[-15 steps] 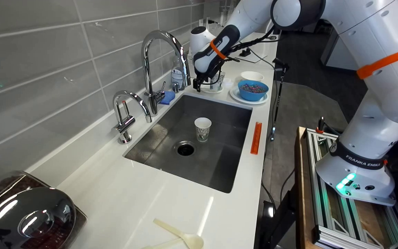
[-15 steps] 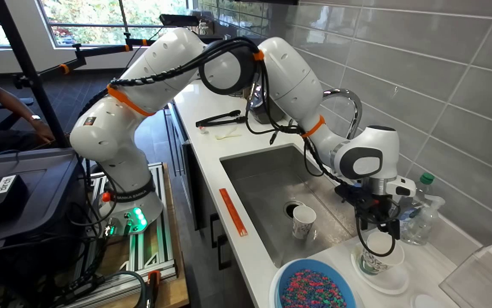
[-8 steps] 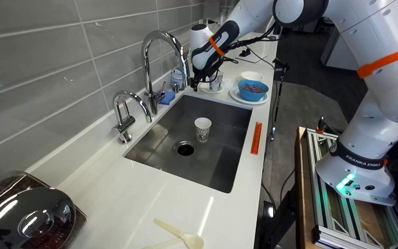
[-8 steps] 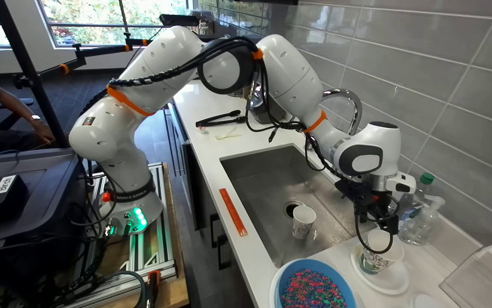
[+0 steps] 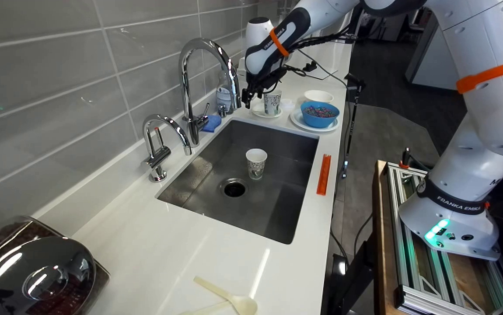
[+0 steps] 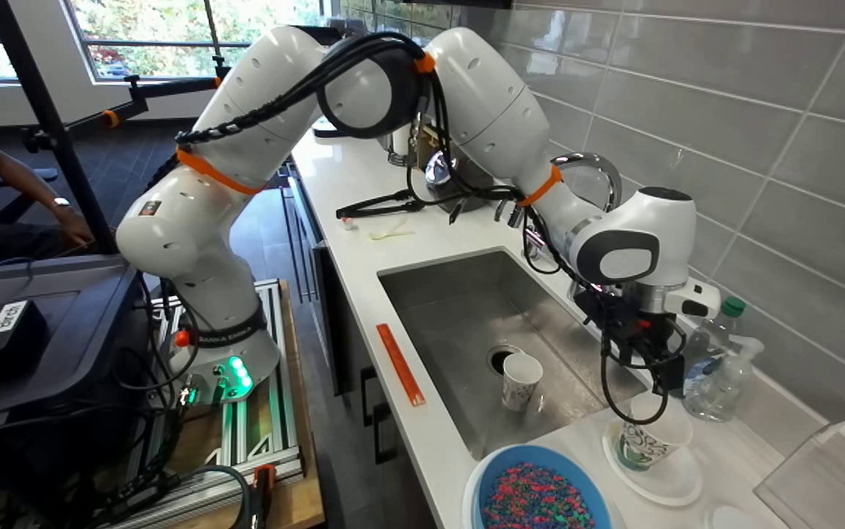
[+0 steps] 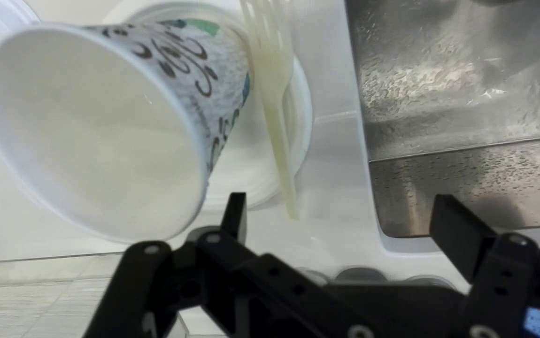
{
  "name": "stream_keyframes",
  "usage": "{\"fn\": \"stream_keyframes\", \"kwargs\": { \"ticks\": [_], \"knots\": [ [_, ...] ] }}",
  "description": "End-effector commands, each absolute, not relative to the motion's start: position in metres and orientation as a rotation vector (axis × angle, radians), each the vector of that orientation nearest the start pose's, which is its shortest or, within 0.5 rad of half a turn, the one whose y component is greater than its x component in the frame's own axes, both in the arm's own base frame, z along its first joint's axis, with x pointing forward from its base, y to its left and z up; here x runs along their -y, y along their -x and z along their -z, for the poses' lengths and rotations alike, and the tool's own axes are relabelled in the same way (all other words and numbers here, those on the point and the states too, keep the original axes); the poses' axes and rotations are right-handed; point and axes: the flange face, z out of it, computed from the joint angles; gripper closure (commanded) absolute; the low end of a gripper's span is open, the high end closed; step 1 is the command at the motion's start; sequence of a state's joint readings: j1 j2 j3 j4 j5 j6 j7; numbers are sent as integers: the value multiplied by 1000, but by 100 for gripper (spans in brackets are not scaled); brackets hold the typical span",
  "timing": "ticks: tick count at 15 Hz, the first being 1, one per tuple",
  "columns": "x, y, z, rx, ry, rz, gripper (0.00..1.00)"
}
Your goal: Move the fork to the right
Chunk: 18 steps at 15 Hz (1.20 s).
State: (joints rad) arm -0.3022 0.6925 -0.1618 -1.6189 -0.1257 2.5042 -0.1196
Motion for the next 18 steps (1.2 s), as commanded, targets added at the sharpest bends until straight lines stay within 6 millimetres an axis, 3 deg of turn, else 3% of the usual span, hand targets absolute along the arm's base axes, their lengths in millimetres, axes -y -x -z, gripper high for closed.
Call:
{"fn": "stream_keyframes", "kwargs": {
  "ticks": [1,10,18],
  "knots": [
    [295,-613,-265,-376,3272,235,0],
    [280,-545,-311,-447,3174,331,0],
    [253,-489,-302,-393,3157,259,0]
  ]
}}
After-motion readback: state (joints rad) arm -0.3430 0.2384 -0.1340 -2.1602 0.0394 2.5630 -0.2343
